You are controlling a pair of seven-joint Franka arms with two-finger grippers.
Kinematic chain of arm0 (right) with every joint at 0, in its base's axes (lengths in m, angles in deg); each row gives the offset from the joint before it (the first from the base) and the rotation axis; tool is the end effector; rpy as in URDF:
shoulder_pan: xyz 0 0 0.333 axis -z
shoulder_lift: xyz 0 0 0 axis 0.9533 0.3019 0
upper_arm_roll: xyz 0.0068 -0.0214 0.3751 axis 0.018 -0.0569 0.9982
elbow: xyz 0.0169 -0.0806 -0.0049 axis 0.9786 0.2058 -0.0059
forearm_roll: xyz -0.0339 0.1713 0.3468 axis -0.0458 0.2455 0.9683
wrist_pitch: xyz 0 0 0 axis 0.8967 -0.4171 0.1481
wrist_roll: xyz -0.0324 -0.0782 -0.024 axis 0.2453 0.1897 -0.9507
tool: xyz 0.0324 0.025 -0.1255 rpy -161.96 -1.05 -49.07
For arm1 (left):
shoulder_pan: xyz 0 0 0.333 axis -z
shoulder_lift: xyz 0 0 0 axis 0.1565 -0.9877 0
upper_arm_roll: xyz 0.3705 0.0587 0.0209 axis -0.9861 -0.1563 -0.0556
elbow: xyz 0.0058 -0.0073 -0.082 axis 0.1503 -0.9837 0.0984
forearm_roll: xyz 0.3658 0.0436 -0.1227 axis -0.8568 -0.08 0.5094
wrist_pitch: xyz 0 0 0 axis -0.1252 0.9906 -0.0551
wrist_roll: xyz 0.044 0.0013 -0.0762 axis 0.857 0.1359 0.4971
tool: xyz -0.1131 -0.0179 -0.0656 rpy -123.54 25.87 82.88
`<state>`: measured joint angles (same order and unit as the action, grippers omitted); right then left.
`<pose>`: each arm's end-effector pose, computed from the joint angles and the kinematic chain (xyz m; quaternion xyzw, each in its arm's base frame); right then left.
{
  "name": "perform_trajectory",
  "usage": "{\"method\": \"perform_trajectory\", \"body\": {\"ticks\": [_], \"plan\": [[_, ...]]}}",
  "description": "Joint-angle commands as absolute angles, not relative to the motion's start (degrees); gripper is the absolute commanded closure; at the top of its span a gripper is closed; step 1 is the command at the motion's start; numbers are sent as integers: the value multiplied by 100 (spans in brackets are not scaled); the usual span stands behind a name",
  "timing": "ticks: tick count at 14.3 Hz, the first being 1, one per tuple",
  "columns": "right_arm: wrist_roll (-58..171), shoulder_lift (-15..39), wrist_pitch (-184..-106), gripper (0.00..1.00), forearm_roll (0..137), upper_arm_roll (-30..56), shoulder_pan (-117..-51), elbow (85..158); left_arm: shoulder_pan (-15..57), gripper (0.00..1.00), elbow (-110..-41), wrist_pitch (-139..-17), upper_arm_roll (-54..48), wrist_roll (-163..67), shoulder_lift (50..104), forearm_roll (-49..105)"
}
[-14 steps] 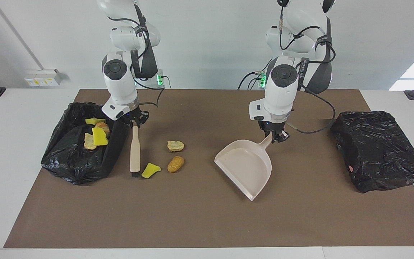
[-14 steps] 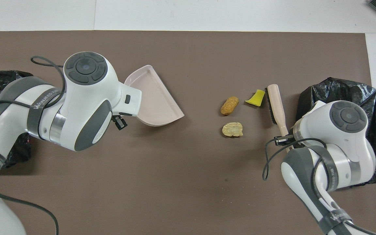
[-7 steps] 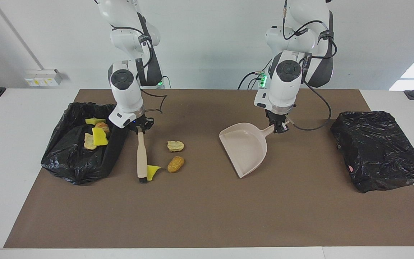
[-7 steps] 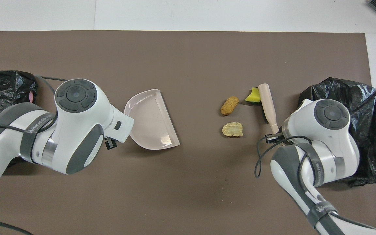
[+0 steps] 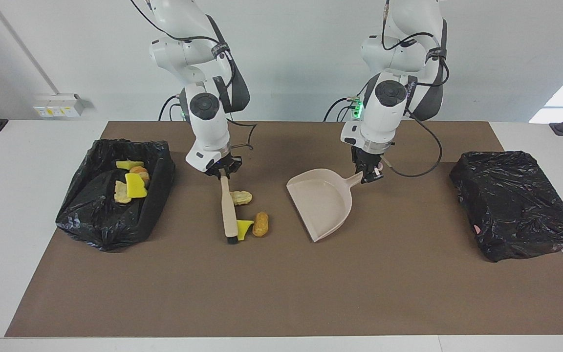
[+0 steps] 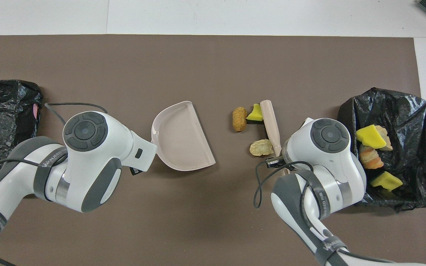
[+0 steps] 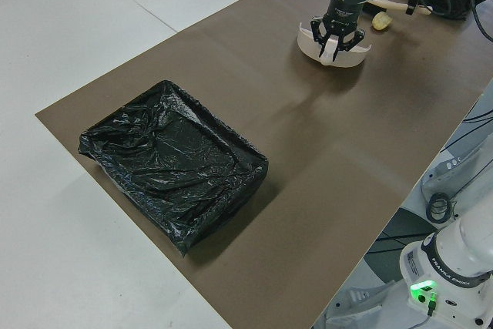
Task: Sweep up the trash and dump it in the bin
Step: 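Sweep bread and sponge into the dustpan with the right gripper's brush, then pull the brush back toward the remaining pieces with the right gripper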
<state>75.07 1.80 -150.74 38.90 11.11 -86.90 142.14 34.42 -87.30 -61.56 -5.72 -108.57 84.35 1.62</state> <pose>0.5021 0.1823 0.3811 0.9953 0.0781 -0.0576 0.0025 0.4923 -0.2317 0.4282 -0.8131 0.5818 0.0159 0.0067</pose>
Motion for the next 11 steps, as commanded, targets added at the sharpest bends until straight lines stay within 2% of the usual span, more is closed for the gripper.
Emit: {"method": "perform_trajectory", "body": {"ticks": [1, 5, 11], "plan": [[7828, 369, -15147, 100, 4142, 1116, -8807, 14013, 3659, 100, -9107, -6514, -627, -10626, 8655, 237], [8084, 676, -15156, 100, 4389, 1116, -9263, 13706, 3792, 100, -9178, -6743, -627, -10423, 8567, 237], [8049, 818, -15174, 100, 5354, 1116, -9966, 13266, 3801, 100, -9178, -6805, -619, -10080, 8567, 237]]}}
